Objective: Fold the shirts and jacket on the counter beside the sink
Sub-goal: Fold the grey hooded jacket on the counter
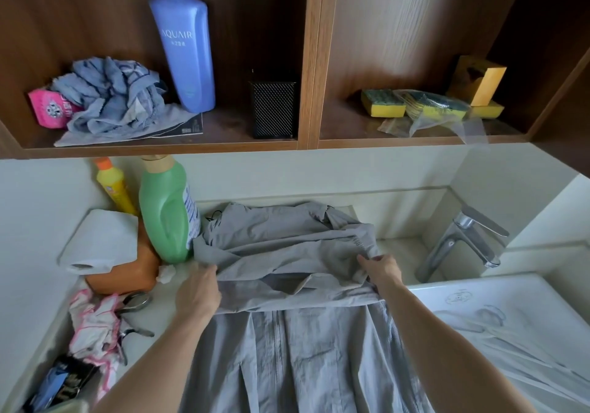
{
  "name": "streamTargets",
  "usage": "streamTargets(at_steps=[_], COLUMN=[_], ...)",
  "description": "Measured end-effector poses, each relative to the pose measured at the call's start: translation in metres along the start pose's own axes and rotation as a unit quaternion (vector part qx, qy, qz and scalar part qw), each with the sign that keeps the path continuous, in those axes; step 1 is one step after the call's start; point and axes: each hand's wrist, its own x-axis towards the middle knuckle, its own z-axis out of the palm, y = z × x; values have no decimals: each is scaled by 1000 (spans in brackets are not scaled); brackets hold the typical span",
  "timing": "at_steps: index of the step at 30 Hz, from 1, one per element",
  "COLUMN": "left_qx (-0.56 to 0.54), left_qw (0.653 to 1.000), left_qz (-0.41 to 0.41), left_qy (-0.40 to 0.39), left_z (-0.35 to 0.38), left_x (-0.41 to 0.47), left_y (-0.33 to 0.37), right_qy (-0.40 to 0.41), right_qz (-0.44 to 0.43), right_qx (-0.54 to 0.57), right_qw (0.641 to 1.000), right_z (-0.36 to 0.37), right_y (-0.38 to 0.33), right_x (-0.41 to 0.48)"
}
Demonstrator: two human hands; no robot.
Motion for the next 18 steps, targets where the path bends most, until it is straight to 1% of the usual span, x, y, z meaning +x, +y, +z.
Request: streamTargets(at_steps=[3, 6, 8, 10, 11, 14, 15, 18], left_qx=[-36, -130, -173, -171, -171, -154, -138, -114], left_qw=[999, 991, 984, 982, 982, 985, 987, 992], left_qz=[22, 40, 40, 57, 52, 30, 28, 17], left_qy=[18, 8, 20, 52, 66, 77, 74, 58], left_z=[-6, -11, -13, -18, -22, -39, -43, -54], left_x=[8, 11, 13, 15, 18, 31, 36, 47], left_y=[-5, -7, -10, -14, -17, -28, -32, -32], right_qy=[-7, -15, -30, -45, -50, -60, -62, -59], right_qz=[-8, -9, -9, -15, -20, -23, -30, -76], right_qx=[-17, -34, -54, -41, -18, 97, 116, 103], right_qw=[1000, 999, 998, 998, 998, 993, 991, 990], right_z=[1, 2, 2, 3, 3, -2, -4, -8], right_y=[3, 6, 5, 4, 2, -6, -9, -16], right_x=[3, 4, 1, -1, -2, -8, -11, -16])
